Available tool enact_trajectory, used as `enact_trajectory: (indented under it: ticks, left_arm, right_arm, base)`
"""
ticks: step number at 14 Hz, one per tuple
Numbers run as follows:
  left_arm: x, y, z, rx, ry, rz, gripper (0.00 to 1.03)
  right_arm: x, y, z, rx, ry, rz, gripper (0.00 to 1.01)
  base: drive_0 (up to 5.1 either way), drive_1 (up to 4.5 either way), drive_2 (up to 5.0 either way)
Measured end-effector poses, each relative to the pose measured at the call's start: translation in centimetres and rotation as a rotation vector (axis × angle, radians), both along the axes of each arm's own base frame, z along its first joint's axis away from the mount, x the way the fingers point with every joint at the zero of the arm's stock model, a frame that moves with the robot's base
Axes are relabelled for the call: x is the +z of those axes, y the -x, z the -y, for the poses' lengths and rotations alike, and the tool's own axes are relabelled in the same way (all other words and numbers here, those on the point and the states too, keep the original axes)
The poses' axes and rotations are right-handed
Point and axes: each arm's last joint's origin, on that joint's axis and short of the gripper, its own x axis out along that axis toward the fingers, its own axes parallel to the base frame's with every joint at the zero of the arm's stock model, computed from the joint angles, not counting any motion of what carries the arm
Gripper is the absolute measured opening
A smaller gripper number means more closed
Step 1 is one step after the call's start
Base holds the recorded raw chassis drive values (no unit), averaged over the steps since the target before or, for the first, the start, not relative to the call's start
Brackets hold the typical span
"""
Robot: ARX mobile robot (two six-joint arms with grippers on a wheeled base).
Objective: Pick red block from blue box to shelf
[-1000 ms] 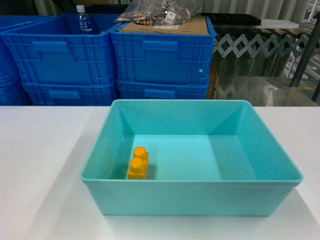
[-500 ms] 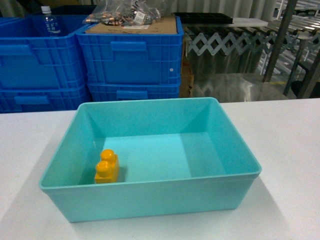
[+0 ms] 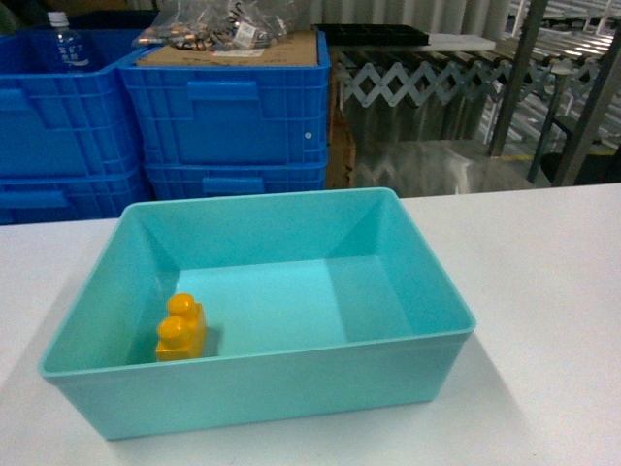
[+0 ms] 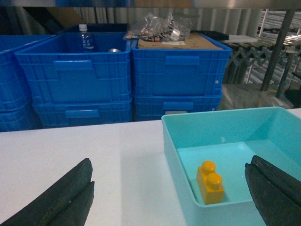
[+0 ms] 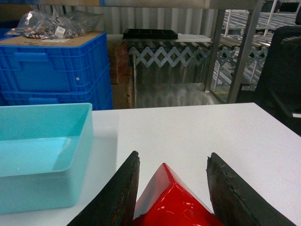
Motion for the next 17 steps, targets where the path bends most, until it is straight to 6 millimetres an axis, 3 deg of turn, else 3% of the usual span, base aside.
enact_trajectory:
  ticks: [17]
  left_arm:
    - [0.0,0.0,0.0,0.0,0.0,0.0,0.98]
  right_arm:
    - [0.0,0.0,0.0,0.0,0.0,0.0,0.38]
  base:
    - [-1.5,-1.55,-1.5]
